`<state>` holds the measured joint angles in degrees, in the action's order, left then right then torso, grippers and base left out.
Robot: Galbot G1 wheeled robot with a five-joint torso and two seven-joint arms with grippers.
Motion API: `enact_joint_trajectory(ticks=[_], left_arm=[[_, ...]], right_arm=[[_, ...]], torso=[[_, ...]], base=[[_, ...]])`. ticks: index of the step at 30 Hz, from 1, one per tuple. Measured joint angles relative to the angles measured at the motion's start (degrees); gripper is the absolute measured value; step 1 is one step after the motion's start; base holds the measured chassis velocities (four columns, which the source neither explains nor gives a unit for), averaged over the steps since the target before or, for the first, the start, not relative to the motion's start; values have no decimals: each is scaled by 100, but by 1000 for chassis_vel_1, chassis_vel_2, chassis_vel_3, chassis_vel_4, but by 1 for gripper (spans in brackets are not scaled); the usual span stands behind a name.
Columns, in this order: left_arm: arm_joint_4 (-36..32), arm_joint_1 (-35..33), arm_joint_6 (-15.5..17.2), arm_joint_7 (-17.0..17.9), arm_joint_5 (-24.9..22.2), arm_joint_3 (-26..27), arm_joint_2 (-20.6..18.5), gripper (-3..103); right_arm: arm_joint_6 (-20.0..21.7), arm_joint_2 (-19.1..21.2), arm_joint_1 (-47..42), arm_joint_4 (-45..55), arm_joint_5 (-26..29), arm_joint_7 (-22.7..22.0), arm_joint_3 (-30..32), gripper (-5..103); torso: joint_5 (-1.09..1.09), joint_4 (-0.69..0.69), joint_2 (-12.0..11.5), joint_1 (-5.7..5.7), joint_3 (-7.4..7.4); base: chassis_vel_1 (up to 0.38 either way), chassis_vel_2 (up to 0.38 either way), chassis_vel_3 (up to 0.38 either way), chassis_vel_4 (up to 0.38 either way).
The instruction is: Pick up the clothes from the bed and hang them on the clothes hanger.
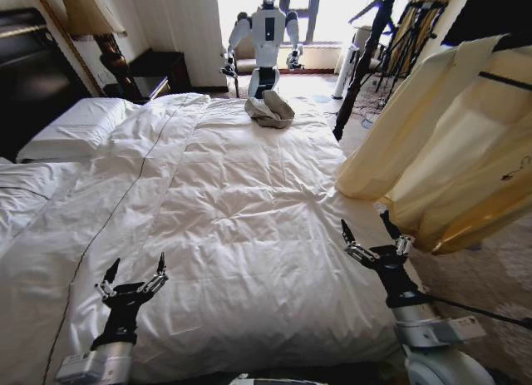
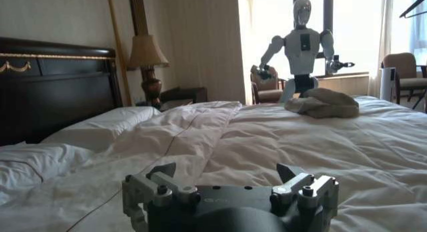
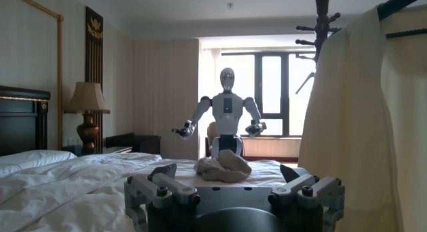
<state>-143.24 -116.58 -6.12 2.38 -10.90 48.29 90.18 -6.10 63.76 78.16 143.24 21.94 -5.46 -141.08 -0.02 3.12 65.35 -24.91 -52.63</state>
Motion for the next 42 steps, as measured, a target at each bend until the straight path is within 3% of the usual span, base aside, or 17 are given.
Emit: enact_joint_trajectory(ticks=[42], left_arm=[[0,0,0,0,-1,0,0,100]], right_arm=[[0,0,0,0,0,0,0,100]], torso=[[0,0,0,0,0]], base=[[0,0,0,0]])
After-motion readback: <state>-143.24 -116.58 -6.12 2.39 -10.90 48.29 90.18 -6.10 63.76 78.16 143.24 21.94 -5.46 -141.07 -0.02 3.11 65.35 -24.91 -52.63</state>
